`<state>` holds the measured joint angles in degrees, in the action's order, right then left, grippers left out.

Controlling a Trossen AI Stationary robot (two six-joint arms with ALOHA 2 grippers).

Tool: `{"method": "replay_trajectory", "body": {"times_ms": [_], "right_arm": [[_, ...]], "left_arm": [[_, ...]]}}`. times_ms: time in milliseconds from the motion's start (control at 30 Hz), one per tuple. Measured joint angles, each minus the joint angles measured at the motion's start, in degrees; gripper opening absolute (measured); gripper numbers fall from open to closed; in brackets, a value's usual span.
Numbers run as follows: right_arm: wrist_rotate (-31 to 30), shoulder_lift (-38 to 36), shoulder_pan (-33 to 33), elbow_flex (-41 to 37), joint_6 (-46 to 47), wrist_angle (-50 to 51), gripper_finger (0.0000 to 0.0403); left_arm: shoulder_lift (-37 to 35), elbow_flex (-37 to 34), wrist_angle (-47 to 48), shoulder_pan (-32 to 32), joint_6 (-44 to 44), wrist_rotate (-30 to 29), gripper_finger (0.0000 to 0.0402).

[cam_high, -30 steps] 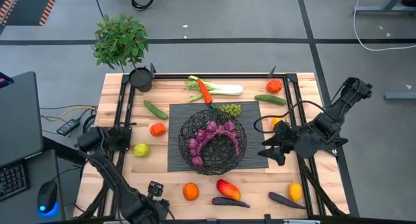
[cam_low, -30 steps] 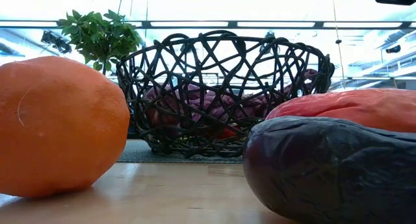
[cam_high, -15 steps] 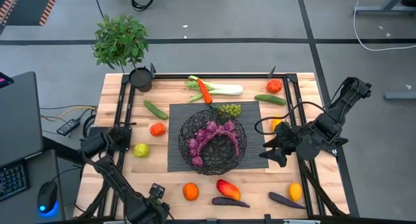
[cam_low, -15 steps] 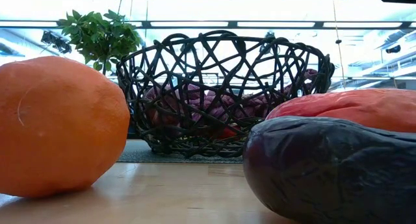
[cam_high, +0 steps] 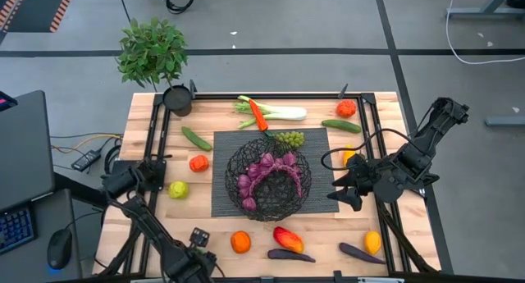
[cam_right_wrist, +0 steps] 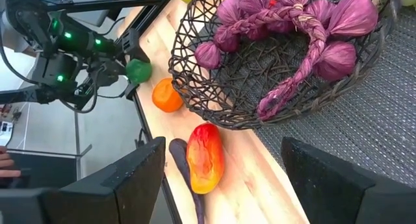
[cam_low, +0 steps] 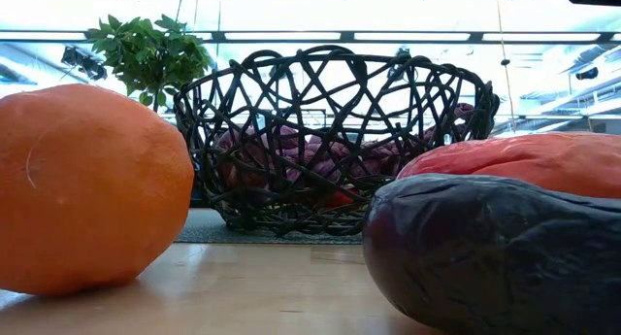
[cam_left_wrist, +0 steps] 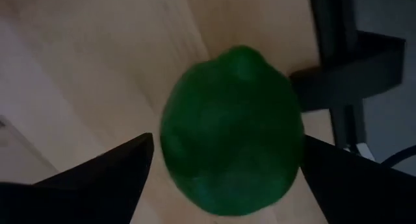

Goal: Build produce basket
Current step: Put the green lime into the black wire basket

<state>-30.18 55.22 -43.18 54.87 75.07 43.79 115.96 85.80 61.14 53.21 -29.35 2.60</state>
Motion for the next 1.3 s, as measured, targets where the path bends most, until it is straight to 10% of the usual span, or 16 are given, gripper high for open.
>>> {"method": "replay_trajectory", "body": {"times_ms": [667, 1300], "right_arm": [[5.46, 0.0, 0.0, -0.02, 5.1, -1.68, 0.0312], [3.15, 0.0, 0.02, -0.02, 9.73, -1.66, 0.0312]], "left_arm": [[2.21, 9.92, 14.0, -7.34, -2.55, 3.1, 0.0263], [2.06, 47.31, 27.03, -26.37, 7.78, -24.86, 0.0268]]}}
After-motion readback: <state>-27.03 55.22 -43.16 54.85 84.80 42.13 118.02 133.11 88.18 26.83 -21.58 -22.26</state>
